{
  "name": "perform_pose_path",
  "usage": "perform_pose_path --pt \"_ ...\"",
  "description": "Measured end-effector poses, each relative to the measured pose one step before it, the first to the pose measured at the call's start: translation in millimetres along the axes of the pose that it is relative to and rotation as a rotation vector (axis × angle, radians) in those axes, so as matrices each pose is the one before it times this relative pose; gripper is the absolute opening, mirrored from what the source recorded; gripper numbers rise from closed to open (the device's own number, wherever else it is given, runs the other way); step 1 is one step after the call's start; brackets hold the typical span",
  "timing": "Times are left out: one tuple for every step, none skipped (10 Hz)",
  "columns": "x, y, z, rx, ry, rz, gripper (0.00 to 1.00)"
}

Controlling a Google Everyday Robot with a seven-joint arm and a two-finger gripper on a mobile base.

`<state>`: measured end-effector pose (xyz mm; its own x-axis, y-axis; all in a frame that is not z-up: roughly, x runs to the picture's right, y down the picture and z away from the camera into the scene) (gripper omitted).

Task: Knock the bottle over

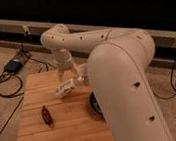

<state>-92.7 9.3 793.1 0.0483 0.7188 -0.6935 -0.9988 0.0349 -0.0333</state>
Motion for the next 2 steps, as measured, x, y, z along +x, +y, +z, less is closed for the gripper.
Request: perform_pose_path --pt "3.79 -1.99 -2.86 -0.02671 -0.01009 0.00284 0.65" --pt "-0.24 -0.79 0.18 -0.00062 -0.00095 -0.00036 0.65"
